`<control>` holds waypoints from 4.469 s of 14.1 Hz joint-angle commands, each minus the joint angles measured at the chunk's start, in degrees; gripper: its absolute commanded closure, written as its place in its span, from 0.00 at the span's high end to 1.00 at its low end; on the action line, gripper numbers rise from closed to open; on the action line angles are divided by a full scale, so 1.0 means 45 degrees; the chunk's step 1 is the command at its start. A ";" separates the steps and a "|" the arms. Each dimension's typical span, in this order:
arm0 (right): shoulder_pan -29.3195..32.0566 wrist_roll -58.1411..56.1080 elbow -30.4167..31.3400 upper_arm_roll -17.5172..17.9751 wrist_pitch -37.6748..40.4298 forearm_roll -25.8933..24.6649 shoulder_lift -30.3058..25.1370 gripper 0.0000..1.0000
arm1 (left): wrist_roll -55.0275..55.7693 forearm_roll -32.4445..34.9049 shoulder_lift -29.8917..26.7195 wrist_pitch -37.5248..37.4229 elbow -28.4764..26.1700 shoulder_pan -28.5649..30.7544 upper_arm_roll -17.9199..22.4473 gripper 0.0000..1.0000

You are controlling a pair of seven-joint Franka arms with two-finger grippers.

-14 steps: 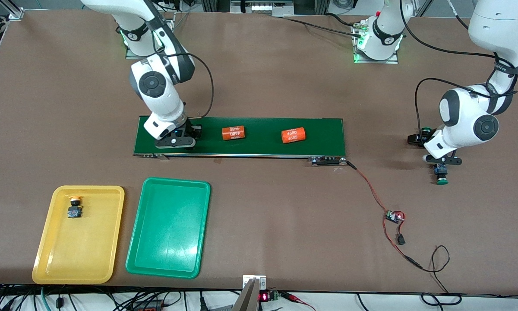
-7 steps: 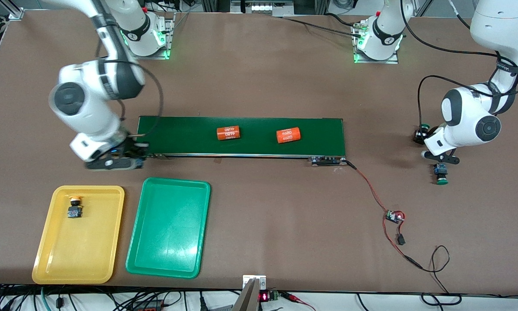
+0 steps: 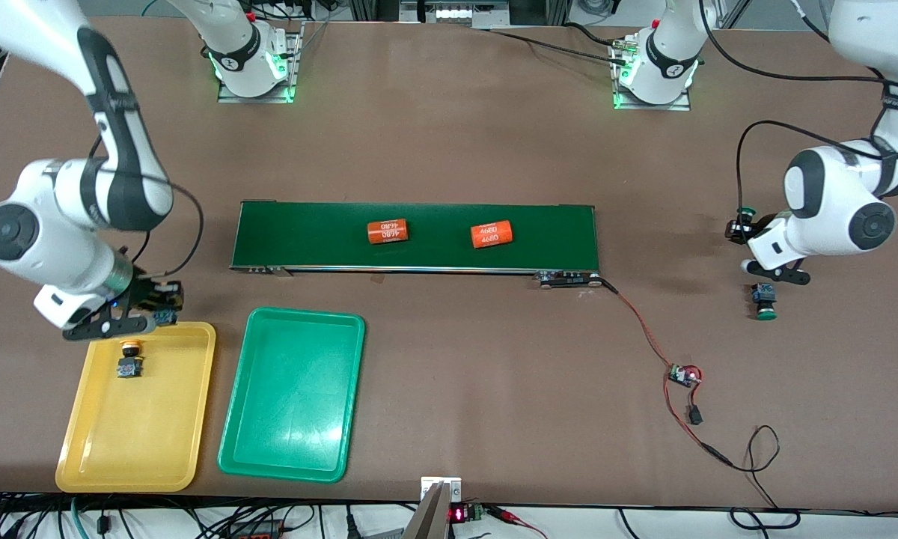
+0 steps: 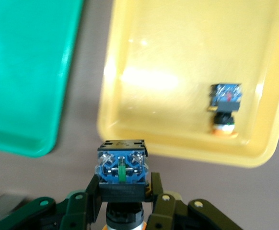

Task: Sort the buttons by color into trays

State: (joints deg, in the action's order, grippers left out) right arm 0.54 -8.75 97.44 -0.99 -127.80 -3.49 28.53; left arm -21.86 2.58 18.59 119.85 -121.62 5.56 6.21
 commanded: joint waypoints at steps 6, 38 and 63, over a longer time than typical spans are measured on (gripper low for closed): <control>0.0933 -0.0966 -0.3176 -0.0035 -0.1538 -0.0084 0.3638 0.00 | 0.1554 -0.1334 -0.0752 -0.2960 0.2102 -0.0064 -0.2236 0.09; -0.0922 0.3957 0.4167 0.2055 0.2892 0.0853 -0.6183 1.00 | 0.7944 -0.4265 -0.0514 0.0007 0.2535 -0.1844 -0.5521 1.00; 0.0055 0.2940 0.1784 0.2016 0.5647 0.0893 -0.6203 1.00 | 0.2514 0.0637 0.2489 0.4125 0.2496 0.0190 0.0279 1.00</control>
State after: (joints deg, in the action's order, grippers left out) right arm 0.61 4.75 106.59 7.84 -103.62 0.21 0.28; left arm -9.54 6.90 28.28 136.05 -110.82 6.28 6.56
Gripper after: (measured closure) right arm 0.000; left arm 0.000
